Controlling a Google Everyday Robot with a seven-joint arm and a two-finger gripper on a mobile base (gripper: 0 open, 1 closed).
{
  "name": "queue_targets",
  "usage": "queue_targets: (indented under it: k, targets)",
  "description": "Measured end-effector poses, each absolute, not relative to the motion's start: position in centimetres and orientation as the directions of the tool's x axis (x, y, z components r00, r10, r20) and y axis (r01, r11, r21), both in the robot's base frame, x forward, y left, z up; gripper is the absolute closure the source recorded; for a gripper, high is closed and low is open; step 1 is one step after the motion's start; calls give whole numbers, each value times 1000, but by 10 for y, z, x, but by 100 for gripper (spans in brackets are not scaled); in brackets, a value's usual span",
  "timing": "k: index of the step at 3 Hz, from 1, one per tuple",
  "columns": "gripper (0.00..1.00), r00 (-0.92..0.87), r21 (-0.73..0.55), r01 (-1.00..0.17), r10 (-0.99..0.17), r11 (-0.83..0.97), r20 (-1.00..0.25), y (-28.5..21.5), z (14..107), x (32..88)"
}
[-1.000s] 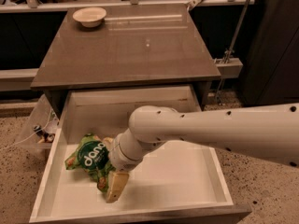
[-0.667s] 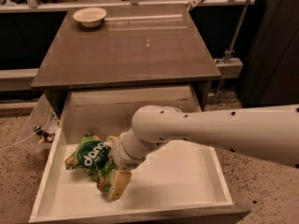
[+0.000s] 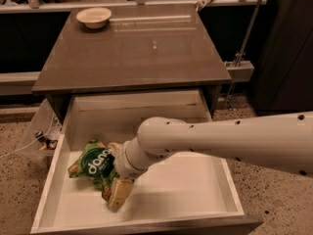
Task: Close middle drawer
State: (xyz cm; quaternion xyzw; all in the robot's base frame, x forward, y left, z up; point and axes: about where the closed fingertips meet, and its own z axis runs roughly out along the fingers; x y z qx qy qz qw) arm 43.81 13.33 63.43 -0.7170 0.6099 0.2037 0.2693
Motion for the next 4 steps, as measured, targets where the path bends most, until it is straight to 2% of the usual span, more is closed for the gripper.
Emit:
queue_targets:
  k: [4]
  targets:
    - [0,168,-103,-986,-755,-133,-634,169,617,451]
